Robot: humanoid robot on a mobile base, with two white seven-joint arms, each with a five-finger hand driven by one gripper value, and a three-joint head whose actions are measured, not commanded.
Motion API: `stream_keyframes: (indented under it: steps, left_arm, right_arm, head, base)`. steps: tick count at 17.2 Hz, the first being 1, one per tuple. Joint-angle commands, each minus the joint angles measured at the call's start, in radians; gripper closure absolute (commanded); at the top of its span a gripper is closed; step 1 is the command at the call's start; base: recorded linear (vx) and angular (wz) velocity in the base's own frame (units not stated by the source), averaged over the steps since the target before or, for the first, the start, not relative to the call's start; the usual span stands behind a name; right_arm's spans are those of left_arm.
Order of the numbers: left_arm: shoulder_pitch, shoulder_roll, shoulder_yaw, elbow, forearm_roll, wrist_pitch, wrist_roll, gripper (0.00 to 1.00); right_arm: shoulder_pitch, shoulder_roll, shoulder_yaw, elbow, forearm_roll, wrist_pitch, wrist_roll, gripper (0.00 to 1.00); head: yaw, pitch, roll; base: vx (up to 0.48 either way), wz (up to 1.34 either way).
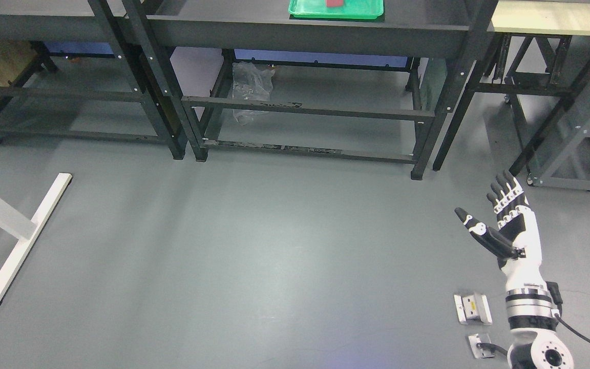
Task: Pick pink block from left shelf to tray
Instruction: 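Drive toward the shelf with the green tray, right hand raised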
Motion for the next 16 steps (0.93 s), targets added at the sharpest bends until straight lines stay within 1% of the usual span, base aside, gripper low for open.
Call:
stream_keyframes:
  steps: [1,5,7,9,11,12,14,16]
  left_arm:
    - [-0.023,0.017,0.000,-0.017,-0.002,-0.001,-0.001,0.00]
    - [-0.023,0.017,0.000,-0.017,-0.002,-0.001,-0.001,0.00]
    - [-0.025,0.017,0.000,-0.017,-0.002,-0.001,-0.001,0.00]
    - [-0.023,0.017,0.000,-0.017,-0.002,-0.001,-0.001,0.00]
    - [-0.023,0.017,0.000,-0.017,-0.002,-0.001,-0.001,0.00]
    - [-0.023,0.017,0.000,-0.017,-0.002,-0.001,-0.001,0.00]
    - [-0.023,0.017,0.000,-0.017,-0.002,-0.001,-0.001,0.00]
    - [-0.023,0.017,0.000,-0.017,-0.002,-0.001,-0.001,0.00]
  right_arm:
    - [0.006,-0.017,0.023,0.011,0.001,-0.003,0.000,0.00]
    - [0.008,-0.017,0.022,0.011,-0.011,-0.006,-0.007,0.00]
    - [0.009,-0.017,0.012,0.011,-0.039,-0.038,-0.006,0.00]
    - [0.009,-0.017,0.014,0.011,-0.059,-0.045,-0.006,0.00]
    - [0.008,-0.017,0.020,0.011,-0.044,-0.051,-0.007,0.00]
    - [0.003,-0.017,0.026,0.011,0.008,-0.051,-0.012,0.00]
    - [-0.003,-0.017,0.011,0.006,0.323,-0.057,-0.097,0.01]
    - [-0.030,-0.017,0.009,0.000,0.817,-0.048,-0.279,0.04]
  head:
    - [0.0000,0.000,0.000]
    - [0.0000,0.000,0.000]
    - [0.0000,0.000,0.000]
    - [0.0000,0.000,0.000]
    - [0.0000,0.000,0.000]
    - [0.0000,0.000,0.000]
    - [0.0000,0.000,0.000]
    - [0.0000,0.000,0.000]
  base:
    - [0.000,0.00]
    - [0.000,0.00]
    - [0.000,0.00]
    - [0.000,0.00]
    - [0.000,0.00]
    - [0.000,0.00]
    - [0.000,0.00]
    - [0.000,0.00]
